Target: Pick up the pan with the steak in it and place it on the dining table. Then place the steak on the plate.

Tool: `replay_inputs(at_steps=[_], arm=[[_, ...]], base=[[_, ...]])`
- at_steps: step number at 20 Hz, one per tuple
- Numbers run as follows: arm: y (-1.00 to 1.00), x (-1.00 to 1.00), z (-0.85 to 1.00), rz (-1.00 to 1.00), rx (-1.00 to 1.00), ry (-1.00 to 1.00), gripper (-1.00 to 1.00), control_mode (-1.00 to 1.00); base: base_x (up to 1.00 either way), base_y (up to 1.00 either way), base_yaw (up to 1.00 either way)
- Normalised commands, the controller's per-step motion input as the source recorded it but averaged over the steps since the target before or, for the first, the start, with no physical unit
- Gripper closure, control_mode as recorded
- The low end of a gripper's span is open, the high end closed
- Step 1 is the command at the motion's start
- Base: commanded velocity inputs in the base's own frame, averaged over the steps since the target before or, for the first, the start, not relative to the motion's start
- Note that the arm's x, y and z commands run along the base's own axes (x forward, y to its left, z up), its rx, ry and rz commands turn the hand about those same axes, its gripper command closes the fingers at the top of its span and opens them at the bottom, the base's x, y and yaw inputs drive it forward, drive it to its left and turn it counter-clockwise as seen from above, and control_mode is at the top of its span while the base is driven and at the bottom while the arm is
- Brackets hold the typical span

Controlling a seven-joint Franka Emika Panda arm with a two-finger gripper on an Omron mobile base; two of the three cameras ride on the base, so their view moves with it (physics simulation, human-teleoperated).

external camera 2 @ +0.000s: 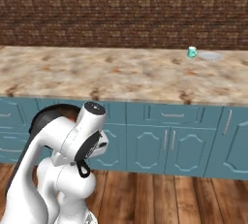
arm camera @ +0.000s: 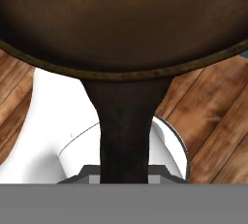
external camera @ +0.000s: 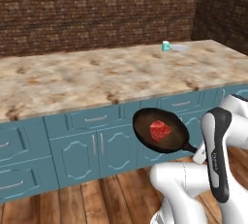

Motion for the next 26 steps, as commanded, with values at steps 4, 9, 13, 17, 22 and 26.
replay_inputs(at_steps=[4,9,13,17,22,26], arm=[[0.0,0.0,0.0,0.0,0.0,0.0,1.0,1.0],[0.0,0.0,0.0,0.0,0.0,0.0,1.0,1.0],[0.0,0.0,0.0,0.0,0.0,0.0,1.0,1.0],[0.0,0.0,0.0,0.0,0.0,0.0,1.0,1.0],[0.0,0.0,0.0,0.0,0.0,0.0,1.0,1.0],[0.0,0.0,0.0,0.0,0.0,0.0,1.0,1.0]], base=[[0.24,-0.99,0.0],[0.3,-1.0,-0.01],[0.31,-1.0,-0.01],[0.31,-1.0,-0.02],[0.31,-1.0,-0.02],[0.3,-1.0,-0.02]])
